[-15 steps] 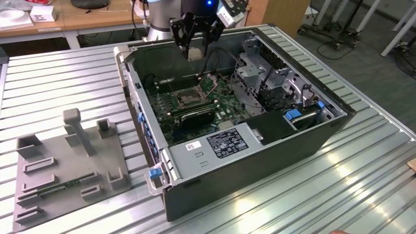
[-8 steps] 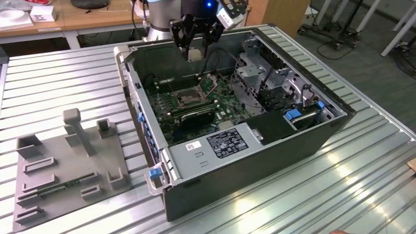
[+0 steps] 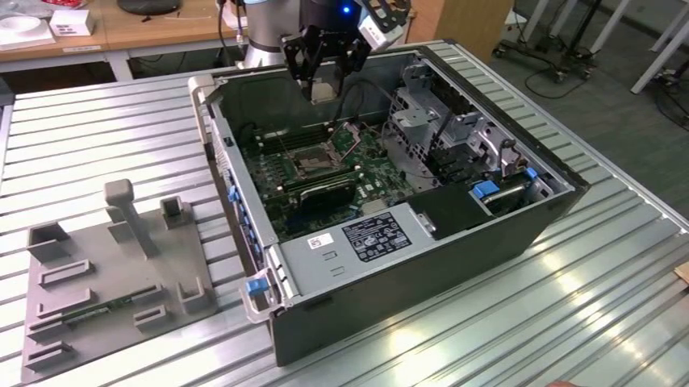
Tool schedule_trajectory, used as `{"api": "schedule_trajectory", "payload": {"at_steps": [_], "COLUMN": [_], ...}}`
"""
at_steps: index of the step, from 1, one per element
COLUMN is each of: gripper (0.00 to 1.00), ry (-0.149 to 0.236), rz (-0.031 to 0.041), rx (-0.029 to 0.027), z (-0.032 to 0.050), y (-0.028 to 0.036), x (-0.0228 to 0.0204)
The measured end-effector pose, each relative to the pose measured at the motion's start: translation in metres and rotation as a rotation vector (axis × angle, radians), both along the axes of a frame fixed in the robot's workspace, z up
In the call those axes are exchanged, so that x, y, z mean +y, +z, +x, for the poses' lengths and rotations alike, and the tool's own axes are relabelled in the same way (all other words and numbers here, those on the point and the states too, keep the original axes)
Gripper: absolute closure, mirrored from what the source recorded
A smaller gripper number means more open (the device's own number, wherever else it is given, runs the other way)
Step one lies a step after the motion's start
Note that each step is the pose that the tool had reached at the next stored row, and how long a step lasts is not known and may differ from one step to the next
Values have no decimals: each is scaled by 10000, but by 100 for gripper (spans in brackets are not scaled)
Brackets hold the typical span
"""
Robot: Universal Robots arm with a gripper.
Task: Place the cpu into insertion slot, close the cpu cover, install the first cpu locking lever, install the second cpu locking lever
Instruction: 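Place the cpu into insertion slot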
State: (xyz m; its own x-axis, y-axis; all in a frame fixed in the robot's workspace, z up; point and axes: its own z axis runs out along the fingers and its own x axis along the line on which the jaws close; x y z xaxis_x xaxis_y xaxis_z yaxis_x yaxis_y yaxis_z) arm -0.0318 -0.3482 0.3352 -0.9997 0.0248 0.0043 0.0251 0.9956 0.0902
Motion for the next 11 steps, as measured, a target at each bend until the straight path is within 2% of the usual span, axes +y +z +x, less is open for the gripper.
{"api": "schedule_trajectory", "payload": {"at_steps": [4, 11], "gripper": [46, 46], "ry": [0, 0], "rz": [4, 0], "rx": [-1, 0], "z": [0, 0], "y": [-9, -66], "x": [0, 0]}}
